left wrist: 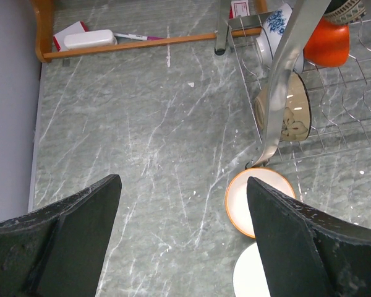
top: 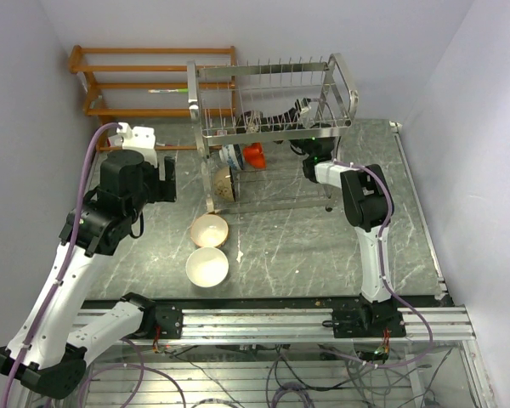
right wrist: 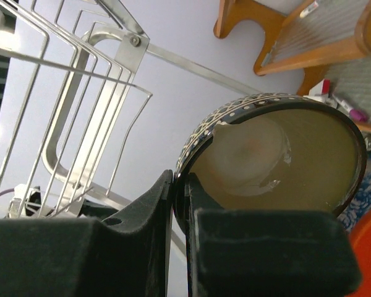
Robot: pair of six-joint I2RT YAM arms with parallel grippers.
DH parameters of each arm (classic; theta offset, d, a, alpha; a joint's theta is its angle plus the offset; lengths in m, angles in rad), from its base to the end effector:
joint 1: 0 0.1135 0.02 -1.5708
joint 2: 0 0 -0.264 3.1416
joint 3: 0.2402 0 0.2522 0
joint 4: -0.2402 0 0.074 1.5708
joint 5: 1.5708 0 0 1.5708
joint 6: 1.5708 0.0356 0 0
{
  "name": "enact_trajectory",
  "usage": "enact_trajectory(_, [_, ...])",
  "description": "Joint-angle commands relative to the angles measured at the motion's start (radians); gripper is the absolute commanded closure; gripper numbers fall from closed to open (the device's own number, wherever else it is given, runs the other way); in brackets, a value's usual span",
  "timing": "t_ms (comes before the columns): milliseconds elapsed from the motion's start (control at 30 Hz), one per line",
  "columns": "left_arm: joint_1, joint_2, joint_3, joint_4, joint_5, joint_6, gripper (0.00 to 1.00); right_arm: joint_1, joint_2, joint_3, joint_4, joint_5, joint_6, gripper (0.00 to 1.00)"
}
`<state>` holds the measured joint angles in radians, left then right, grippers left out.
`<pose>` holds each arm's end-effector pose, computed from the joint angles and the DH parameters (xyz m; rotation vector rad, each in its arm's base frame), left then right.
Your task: Load the bowls into the dish rack
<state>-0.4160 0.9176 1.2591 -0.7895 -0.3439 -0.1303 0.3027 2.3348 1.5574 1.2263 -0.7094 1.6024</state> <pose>0.1578 -0.0566 0.4152 0.0678 1.9897 -0.0048 0.4802 0.1743 0.2189 0.1789 1.5194 1.9923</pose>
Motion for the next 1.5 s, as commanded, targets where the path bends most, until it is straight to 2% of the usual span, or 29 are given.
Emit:
enact_trajectory(0, [-0.009,-0.011,-0.016,0.022,0.022,0.0,0.07,-0.019,-0.032,0.076,-0.023,0.04,-0.1,1.0])
enact_trajectory(333, [-0.041,-0.022,-0.03,0.018,0.01,0.013,0.07,-0.023,-0.074,0.04,-0.148,0.038,-0.201,1.0])
enact_trajectory(600, [-0.059,-0.03,-0.04,0.015,0.003,0.019,0.07,-0.023,-0.035,0.021,0.045,0.115,-0.051,1.0])
enact_trajectory(867, [-0.089,-0.027,-0.035,0.016,-0.018,0.039,0.07,-0.019,-0.012,0.084,0.102,0.143,0.027,1.0])
enact_trajectory(1100, [-0.112,-0.022,-0.038,0.015,-0.021,0.047,0.07,-0.022,-0.087,0.008,0.006,0.181,-0.091,1.0])
enact_trajectory(1467, [-0.139,-0.025,-0.046,0.007,-0.034,0.057,0.07,-0.025,-0.097,-0.016,0.022,0.235,-0.121,1.0])
